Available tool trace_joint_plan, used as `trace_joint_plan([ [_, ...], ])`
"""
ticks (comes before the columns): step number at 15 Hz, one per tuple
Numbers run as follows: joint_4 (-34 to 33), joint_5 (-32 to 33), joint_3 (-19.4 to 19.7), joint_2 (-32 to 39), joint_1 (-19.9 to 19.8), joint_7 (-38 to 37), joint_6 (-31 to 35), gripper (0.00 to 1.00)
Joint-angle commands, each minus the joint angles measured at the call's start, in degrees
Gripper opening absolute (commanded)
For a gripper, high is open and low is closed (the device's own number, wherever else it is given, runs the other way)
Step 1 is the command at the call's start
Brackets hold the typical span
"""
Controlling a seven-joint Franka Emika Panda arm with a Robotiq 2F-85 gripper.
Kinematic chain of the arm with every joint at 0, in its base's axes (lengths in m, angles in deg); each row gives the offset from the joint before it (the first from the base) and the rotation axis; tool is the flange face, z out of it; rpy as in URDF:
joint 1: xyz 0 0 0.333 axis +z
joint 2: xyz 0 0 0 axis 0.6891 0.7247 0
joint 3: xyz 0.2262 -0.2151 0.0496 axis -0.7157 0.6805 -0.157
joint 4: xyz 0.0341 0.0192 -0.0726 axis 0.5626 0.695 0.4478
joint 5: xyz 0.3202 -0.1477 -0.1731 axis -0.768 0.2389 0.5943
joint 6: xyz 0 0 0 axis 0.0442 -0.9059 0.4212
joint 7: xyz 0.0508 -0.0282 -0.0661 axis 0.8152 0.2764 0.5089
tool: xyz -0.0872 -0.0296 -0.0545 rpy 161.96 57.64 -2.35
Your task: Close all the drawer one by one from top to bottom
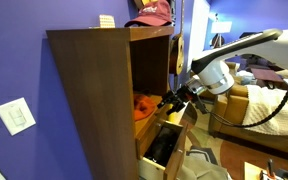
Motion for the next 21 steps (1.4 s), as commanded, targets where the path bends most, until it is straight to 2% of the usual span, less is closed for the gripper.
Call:
trace_joint_plan([
  [1,-0.3,5.9,-0.6,-2.4,-2.1,-2.8,-1.4,1.00],
  [3,-0.5,12.2,-0.4,-3.8,-3.3,-5.9,-1.8,1.00],
  [6,-0.7,25.3,0.3,-6.6,-5.7,-12.3,-5.4,1.00],
  [10,-1.2,43.4,0.8,-10.1,-8.5,-20.8,-16.0,1.00],
  [12,-1.5,49.8,1.1,-11.5,-9.1,-23.5,-21.4,1.00],
  [18,-0.4,59.4,2.2,-13.9,-9.2,-23.2,-34.9,1.00],
  [21,1.3,62.4,2.5,-14.1,-9.2,-22.2,-36.5,1.00],
])
